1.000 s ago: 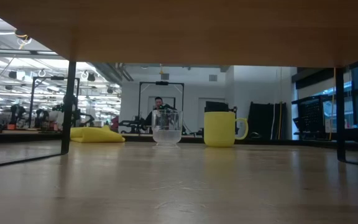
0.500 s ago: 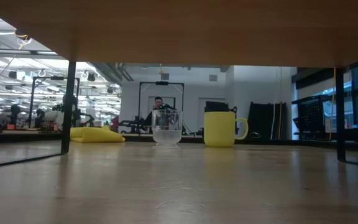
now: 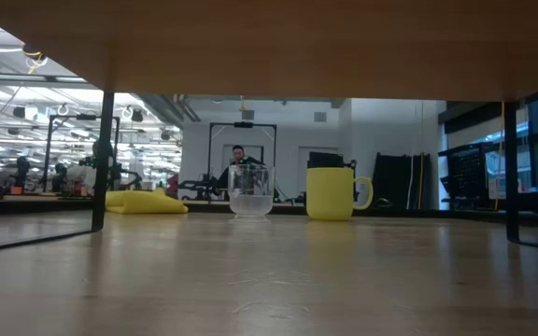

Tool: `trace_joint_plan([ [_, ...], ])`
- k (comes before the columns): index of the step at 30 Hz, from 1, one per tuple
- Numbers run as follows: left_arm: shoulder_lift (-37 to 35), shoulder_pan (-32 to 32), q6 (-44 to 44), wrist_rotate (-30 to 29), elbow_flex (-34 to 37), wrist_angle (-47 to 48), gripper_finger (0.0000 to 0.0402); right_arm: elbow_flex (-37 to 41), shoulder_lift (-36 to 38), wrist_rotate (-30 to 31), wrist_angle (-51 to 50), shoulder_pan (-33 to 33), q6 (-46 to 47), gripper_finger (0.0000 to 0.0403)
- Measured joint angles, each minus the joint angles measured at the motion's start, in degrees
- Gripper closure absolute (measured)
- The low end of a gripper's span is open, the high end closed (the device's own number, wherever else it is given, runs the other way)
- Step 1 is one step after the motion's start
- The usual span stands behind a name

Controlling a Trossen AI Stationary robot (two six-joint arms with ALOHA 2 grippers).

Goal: Stack small to large cups/mugs on shelf
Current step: Put the purple mug on the shelf

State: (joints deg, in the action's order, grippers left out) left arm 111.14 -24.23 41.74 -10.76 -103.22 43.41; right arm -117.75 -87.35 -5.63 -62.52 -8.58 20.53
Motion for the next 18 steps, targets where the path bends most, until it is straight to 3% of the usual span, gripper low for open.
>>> trace_joint_plan([
  [18, -0.26, 1.36, -1.47, -0.5, 0.0, 3.49, 0.0398, 0.0, 0.02, 0.0, -0.35, 0.0, 0.03, 0.035],
])
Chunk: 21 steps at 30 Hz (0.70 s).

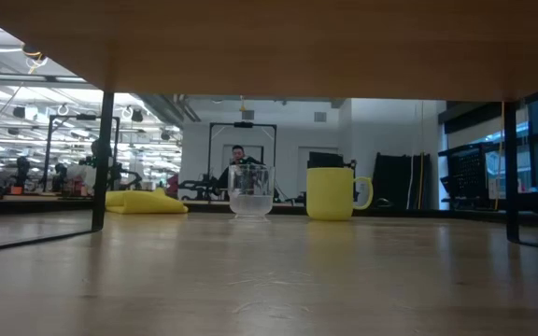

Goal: Stack small to large cups/mugs on shelf
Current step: Put the purple mug on the shelf, then put the yellow mug on the shelf

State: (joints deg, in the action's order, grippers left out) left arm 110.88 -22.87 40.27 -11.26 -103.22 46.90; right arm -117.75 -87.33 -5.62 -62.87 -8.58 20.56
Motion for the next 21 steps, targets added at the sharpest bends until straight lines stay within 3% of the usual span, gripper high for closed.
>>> trace_joint_plan([
  [8, -3.33, -0.31, 0.2, -4.1, 0.07, 10.58, 0.0392, 0.0, 0.0, -0.41, -0.07, 0.0, -3.86, 0.035],
  [15, -10.06, 1.42, -1.79, -12.65, 0.02, 15.4, 0.0348, -0.02, 0.0, -0.46, -0.07, -0.39, -5.73, 0.0349],
  [21, -12.66, 8.27, -6.47, -10.25, -0.02, 18.95, 0.0306, -0.02, 0.0, -0.48, -0.08, -3.18, -7.46, 0.0349],
])
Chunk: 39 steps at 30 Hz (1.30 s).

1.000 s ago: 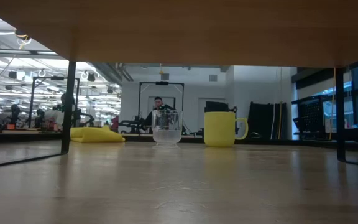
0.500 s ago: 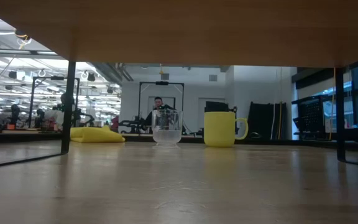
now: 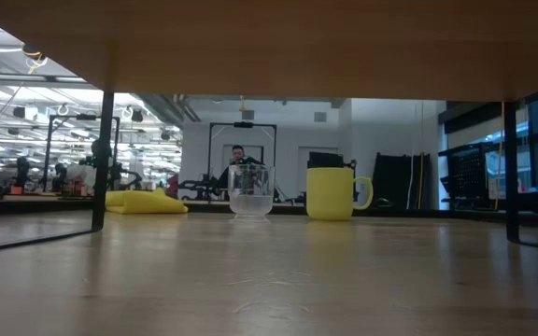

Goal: Stack small to large cups/mugs on shelf
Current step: Put the yellow mug on the shelf

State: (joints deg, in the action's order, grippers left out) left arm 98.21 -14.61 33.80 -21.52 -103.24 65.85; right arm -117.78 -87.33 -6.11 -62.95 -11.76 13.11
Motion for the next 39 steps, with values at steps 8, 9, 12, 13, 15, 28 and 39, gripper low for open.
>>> trace_joint_plan([
  [8, -0.1, 8.56, -11.86, 1.14, 0.02, 0.32, 0.0298, -0.04, -0.56, -0.07, -9.45, -9.21, -0.03, 0.0287],
  [9, -0.47, 9.02, -13.19, 1.27, 0.02, -0.39, 0.0298, -0.03, -0.94, -0.07, -10.82, -10.73, -0.24, 0.0274],
  [12, -1.33, 11.02, -16.08, 3.52, -0.02, -2.33, 0.0296, -0.04, -2.61, -0.06, -12.23, -14.62, -1.91, 0.0238],
  [13, -1.55, 11.89, -16.66, 4.69, 0.02, -1.92, 0.0296, -0.04, -3.38, -0.32, -12.15, -15.87, -2.49, 0.0229],
  [15, -1.82, 13.87, -19.18, 8.17, 0.02, -2.2, 0.0297, -0.07, -5.53, -2.31, -11.65, -17.82, -2.58, 0.0216],
  [28, -3.86, 30.43, -38.1, 29.7, 0.04, -2.45, 0.0299, 0.02, -21.38, -5.22, -18.22, -21.91, 1.35, 0.0208],
  [39, -3.93, 41.78, -41.03, 37.77, 0.04, -7.86, 0.0302, 0.02, -28.14, -5.07, -21.39, -22.34, -3.13, 0.0208],
])
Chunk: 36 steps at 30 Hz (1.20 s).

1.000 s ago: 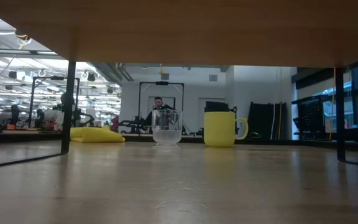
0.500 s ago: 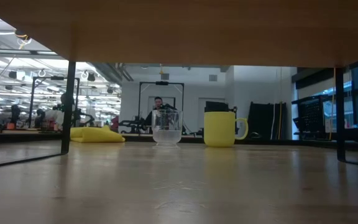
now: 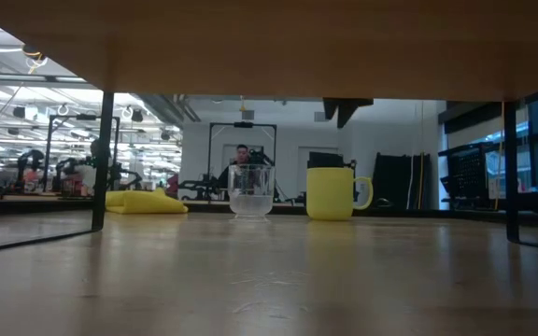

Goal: Stack small to large cups/mugs on shelf
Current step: Put the yellow mug on the shelf

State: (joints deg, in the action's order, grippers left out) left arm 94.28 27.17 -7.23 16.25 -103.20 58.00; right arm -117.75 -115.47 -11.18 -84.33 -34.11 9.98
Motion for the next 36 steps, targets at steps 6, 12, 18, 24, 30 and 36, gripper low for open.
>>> trace_joint_plan([
  [6, 0.02, 2.01, -0.39, 0.2, 0.01, 0.0, 0.0302, 0.0, -1.9, 0.02, 0.41, -1.62, -2.01, 0.0208],
  [12, 0.04, 2.12, -0.89, 0.2, 0.55, -0.63, 0.0302, 0.0, -5.05, -0.9, 0.39, -2.5, -3.26, 0.0208],
  [18, 0.04, 2.12, -0.82, 0.44, 5.77, -1.96, 0.0302, 0.0, -8.3, -1.46, 3.01, -2.03, -4.69, 0.0208],
  [24, 0.07, 2.02, 0.94, 4.71, 11.76, -5.01, 0.0302, 0.0, -9.69, 0.1, 3.16, -2.12, -5.75, 0.0208],
  [30, -0.37, 1.7, 1.1, 4.46, 12.83, -6.21, 0.0302, 3.18, -10.12, 1.52, 3.75, -2.43, -6.01, 0.0208],
  [36, -1.39, 1.86, 1.1, 4.22, 12.8, -7.39, 0.0302, 7.93, -10.26, 1.04, 5.47, -2.65, -6.25, 0.0208],
])
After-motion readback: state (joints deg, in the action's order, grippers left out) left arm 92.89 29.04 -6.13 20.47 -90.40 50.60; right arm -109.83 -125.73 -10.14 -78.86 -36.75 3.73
